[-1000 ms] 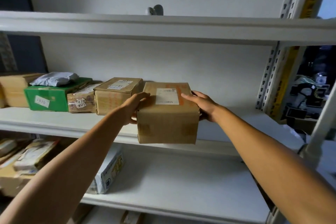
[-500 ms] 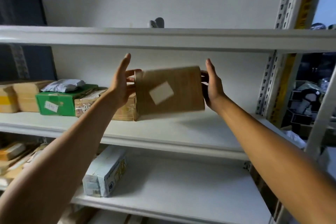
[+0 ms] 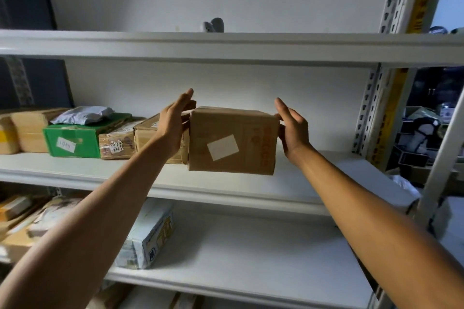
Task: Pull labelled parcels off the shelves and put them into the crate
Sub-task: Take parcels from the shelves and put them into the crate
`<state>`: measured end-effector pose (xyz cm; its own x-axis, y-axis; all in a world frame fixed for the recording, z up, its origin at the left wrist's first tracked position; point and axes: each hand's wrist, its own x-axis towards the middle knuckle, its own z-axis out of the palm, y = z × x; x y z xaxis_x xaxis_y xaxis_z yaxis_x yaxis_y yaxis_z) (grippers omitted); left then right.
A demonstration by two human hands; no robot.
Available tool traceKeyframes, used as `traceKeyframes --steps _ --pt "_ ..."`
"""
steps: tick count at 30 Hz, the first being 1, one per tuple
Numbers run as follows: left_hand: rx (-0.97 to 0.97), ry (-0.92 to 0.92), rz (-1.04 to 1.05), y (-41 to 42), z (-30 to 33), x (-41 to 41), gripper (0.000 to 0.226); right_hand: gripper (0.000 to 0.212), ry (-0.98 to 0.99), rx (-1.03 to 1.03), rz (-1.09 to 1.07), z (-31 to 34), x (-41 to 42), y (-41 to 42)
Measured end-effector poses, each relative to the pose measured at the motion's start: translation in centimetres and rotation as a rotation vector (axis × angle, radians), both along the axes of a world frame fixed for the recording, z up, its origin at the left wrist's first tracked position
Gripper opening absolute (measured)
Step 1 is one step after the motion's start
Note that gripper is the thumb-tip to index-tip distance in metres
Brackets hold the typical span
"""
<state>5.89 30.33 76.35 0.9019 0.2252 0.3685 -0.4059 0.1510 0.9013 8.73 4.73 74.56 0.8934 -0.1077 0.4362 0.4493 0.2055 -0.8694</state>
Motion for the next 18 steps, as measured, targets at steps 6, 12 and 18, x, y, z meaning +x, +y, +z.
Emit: traceKeyframes --steps 6,12,18 --pt "0.070 -0.162 -0.132 -0.9 -0.2 0.1 0.038 0.090 0.111 0.094 0.259 -1.4 1.3 -2.2" --pt "0.815 -0.496 0.102 -1.3 -0.4 0.3 0.043 0.072 0.189 0.259 0.500 -3.6 2.0 -3.6" --pt "0.908 -0.211 -0.153 -1.1 -1.0 -0.2 0.091 0.074 0.199 0.254 0.378 -5.0 2.4 -4.0"
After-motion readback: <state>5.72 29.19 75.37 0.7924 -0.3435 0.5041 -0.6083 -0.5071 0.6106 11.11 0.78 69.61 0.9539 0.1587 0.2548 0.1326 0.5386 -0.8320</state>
